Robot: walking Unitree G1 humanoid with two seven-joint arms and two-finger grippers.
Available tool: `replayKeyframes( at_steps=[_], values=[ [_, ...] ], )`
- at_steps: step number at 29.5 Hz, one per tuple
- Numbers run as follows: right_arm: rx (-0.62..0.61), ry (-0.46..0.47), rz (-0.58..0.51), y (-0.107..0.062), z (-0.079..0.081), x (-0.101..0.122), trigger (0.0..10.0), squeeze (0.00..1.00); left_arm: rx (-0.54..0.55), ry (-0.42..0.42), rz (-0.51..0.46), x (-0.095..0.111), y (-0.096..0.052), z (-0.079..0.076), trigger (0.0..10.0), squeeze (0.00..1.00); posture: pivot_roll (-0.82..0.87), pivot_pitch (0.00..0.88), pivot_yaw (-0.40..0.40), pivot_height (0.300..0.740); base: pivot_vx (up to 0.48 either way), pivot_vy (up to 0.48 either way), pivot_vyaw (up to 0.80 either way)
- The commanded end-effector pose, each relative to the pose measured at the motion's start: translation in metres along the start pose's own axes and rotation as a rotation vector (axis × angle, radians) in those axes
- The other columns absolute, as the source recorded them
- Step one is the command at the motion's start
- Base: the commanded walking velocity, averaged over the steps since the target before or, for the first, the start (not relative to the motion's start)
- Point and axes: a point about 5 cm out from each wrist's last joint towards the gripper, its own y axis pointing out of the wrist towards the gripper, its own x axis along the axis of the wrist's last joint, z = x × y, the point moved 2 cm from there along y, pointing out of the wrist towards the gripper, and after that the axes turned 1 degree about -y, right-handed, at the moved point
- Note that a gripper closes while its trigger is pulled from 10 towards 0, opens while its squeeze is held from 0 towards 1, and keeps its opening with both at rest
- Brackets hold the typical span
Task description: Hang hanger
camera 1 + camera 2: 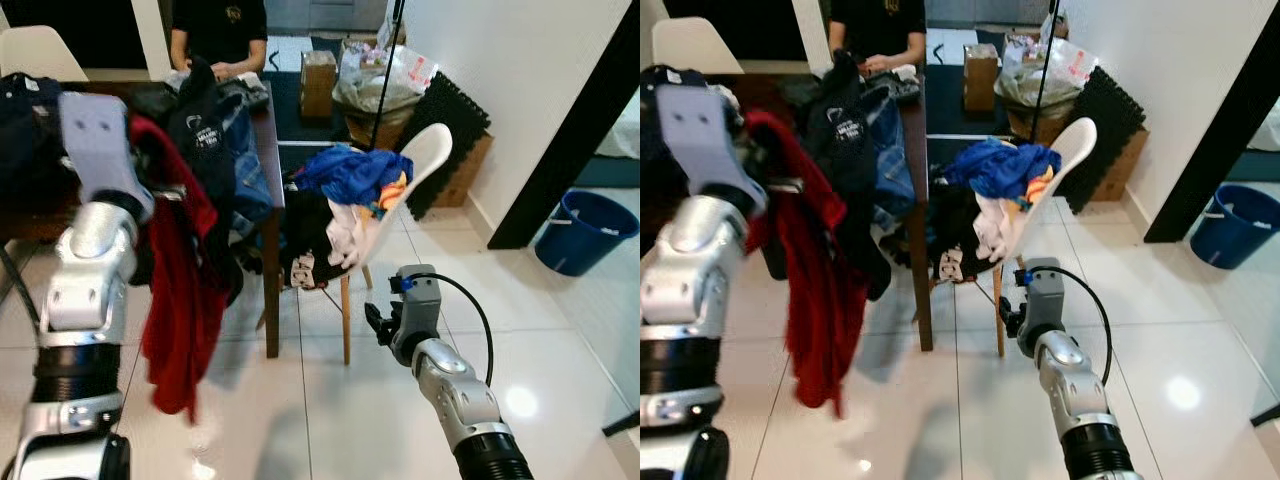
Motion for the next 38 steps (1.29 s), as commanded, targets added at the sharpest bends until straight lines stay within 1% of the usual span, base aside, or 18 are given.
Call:
replayKeyframes(
  at_steps=[1, 2, 4, 6, 7, 8, 9, 10, 11, 12, 13, 15, 18, 21, 25, 30, 34, 38],
  values=[
    [-0.026, 0.002, 0.011, -0.002, -0.008, -0.005, 10.0, 0.0, -0.032, 0.008, -0.08, 0.028, 0.01, -0.002, 10.0, 0.0, 0.03, 0.07, -0.053, 0.74, 0.382, 0.0, 0.0],
    [-0.026, 0.002, 0.011, -0.002, -0.008, -0.005, 10.0, 0.0, -0.032, 0.008, -0.08, 0.028, 0.01, -0.002, 10.0, 0.0, 0.03, 0.07, -0.053, 0.74, 0.382, 0.0, 0.0],
    [-0.028, 0.005, 0.011, -0.002, -0.008, -0.005, 10.0, 0.0, -0.042, 0.032, -0.157, 0.057, 0.018, 0.001, 10.0, 0.0, 0.03, 0.071, -0.053, 0.74, 0.386, 0.0, 0.0],
    [-0.028, 0.005, 0.011, -0.002, -0.008, -0.005, 10.0, 0.0, -0.042, 0.032, -0.157, 0.057, 0.018, 0.001, 10.0, 0.0, 0.03, 0.071, -0.053, 0.74, 0.386, 0.0, 0.0],
    [-0.028, 0.005, 0.011, -0.002, -0.008, -0.005, 10.0, 0.0, -0.047, 0.038, -0.178, 0.065, 0.02, 0.001, 10.0, 0.0, 0.03, 0.071, -0.053, 0.74, 0.386, 0.0, 0.0],
    [-0.028, 0.005, 0.011, -0.002, -0.008, -0.005, 10.0, 0.0, -0.047, 0.038, -0.178, 0.065, 0.02, 0.001, 10.0, 0.0, 0.03, 0.071, -0.053, 0.74, 0.386, 0.0, 0.0],
    [-0.028, 0.005, 0.011, -0.002, -0.009, -0.005, 10.0, 0.0, -0.058, 0.047, -0.203, 0.075, 0.023, 0.001, 10.0, 0.0, 0.03, 0.075, -0.063, 0.74, 0.386, 0.0, 0.0],
    [-0.028, 0.005, 0.011, -0.002, -0.009, -0.005, 10.0, 0.0, -0.058, 0.047, -0.203, 0.075, 0.023, 0.001, 10.0, 0.0, 0.03, 0.075, -0.063, 0.74, 0.386, 0.0, 0.0],
    [-0.026, 0.005, 0.013, -0.001, -0.009, -0.004, 10.0, 0.0, -0.076, 0.051, -0.232, 0.087, 0.028, 0.0, 10.0, 0.0, 0.04, 0.082, -0.07, 0.74, 0.386, 0.0, 0.0],
    [-0.026, 0.005, 0.013, -0.001, -0.009, -0.004, 10.0, 0.0, -0.076, 0.051, -0.232, 0.087, 0.028, 0.0, 10.0, 0.0, 0.04, 0.082, -0.07, 0.74, 0.386, 0.0, 0.0],
    [-0.022, 0.004, 0.014, 0.0, -0.008, -0.004, 10.0, 0.0, -0.098, 0.057, -0.267, 0.101, 0.035, -0.001, 10.0, 0.0, 0.04, 0.084, -0.078, 0.74, 0.386, 0.0, 0.0],
    [-0.022, 0.004, 0.014, 0.0, -0.008, -0.004, 10.0, 0.0, -0.098, 0.057, -0.267, 0.101, 0.035, -0.001, 10.0, 0.0, 0.04, 0.084, -0.078, 0.74, 0.386, 0.0, 0.0],
    [-0.02, 0.006, 0.016, 0.002, -0.009, -0.003, 10.0, 0.0, -0.182, 0.072, -0.361, 0.14, 0.053, -0.009, 10.0, 0.0, 0.05, 0.087, -0.083, 0.74, 0.386, 0.0, 0.0],
    [-0.022, 0.008, 0.015, 0.002, -0.009, -0.003, 10.0, 0.0, -0.219, 0.089, -0.389, 0.153, 0.059, -0.014, 10.0, 0.0, 0.06, 0.086, -0.081, 0.74, 0.385, 0.0, 0.0],
    [-0.026, 0.01, 0.013, 0.002, -0.01, -0.002, 10.0, 0.0, -0.244, 0.109, -0.408, 0.162, 0.063, -0.018, 10.0, 0.0, 0.06, 0.086, -0.081, 0.74, 0.386, 0.0, 0.0],
    [-0.029, 0.015, 0.011, 0.002, -0.01, -0.002, 10.0, 0.0, -0.25, 0.14, -0.434, 0.174, 0.066, -0.016, 10.0, 0.0, 0.06, 0.086, -0.081, 0.74, 0.385, 0.0, 0.0],
    [-0.028, 0.016, 0.011, 0.002, -0.01, -0.002, 10.0, 0.0, -0.254, 0.146, -0.44, 0.177, 0.068, -0.016, 10.0, 0.0, 0.06, 0.086, -0.081, 0.74, 0.386, 0.0, 0.0],
    [-0.028, 0.02, 0.012, 0.002, -0.009, -0.002, 10.0, 0.0, -0.243, 0.186, -0.487, 0.196, 0.069, -0.006, 10.0, 0.0, 0.06, 0.089, -0.08, 0.74, 0.386, 0.0, 0.0]
  ],
)
